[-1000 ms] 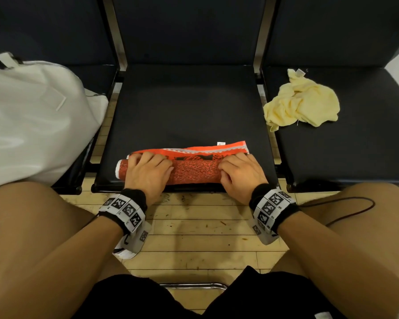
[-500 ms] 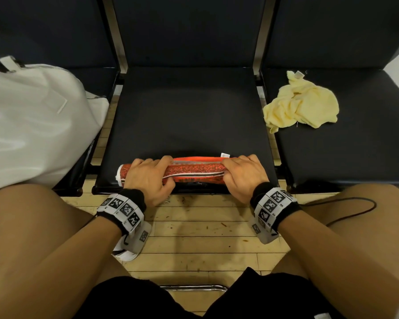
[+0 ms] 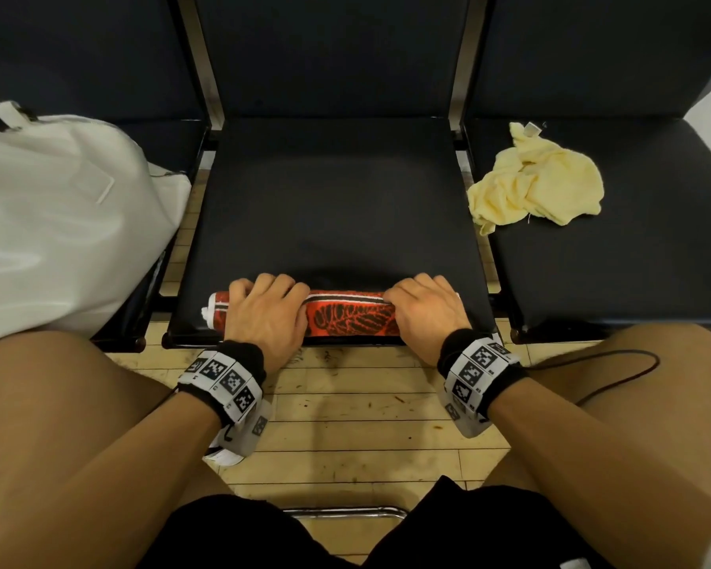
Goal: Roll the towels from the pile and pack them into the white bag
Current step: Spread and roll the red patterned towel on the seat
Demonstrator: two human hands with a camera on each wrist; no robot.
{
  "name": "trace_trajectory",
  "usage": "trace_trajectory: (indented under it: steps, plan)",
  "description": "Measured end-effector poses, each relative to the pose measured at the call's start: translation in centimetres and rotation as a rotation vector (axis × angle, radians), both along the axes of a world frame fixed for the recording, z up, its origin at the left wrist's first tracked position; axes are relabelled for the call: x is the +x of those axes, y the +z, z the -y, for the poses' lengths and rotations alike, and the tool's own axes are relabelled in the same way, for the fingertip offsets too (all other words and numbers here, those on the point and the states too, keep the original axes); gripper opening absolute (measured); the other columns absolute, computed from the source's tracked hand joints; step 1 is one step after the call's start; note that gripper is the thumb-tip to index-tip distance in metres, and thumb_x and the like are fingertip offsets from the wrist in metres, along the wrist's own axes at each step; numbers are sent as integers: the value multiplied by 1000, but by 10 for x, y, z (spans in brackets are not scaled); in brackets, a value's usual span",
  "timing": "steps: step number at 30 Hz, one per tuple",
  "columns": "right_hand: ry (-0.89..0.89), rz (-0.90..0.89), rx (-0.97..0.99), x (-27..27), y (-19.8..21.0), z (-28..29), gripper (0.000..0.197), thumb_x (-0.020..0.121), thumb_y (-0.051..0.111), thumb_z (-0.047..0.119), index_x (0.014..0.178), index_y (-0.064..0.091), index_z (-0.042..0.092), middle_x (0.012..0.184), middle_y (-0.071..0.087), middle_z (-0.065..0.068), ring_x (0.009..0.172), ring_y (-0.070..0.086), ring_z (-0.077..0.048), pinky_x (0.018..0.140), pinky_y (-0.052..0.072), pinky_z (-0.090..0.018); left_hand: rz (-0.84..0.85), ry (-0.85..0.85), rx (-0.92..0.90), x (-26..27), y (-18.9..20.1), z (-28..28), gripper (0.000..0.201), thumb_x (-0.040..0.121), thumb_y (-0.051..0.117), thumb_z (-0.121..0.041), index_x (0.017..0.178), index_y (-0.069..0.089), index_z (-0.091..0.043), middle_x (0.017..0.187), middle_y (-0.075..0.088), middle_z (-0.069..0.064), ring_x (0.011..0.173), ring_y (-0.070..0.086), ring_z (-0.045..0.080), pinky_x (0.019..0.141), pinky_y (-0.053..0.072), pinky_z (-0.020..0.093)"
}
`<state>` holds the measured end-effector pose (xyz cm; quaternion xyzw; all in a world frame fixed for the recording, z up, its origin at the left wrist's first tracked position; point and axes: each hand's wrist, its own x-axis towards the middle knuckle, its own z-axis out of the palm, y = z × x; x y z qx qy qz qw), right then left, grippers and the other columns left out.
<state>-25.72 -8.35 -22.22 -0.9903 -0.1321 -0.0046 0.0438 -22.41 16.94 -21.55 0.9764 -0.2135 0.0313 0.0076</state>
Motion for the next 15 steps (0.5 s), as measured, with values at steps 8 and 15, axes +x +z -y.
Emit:
trace_trajectory:
  steps: [8, 15]
  plan:
    - [-85, -116, 37, -4, -12, 7, 68, 85, 38, 72, 138, 42, 30, 139, 52, 4, 131, 43, -18, 118, 19, -45, -203, 30, 80, 4, -11, -8, 75, 87, 30, -77, 146, 35, -31, 145, 49, -4, 134, 43, 20, 118, 17, 52]
    - [-90, -73, 34, -2, -17, 11, 62, 83, 55, 58, 136, 39, 29, 124, 57, 3, 116, 52, -20, 108, 31, -40, -213, 21, 87, 12, -10, -13, 76, 75, 55, -73, 139, 34, -37, 122, 58, -7, 115, 55, 19, 111, 31, 45]
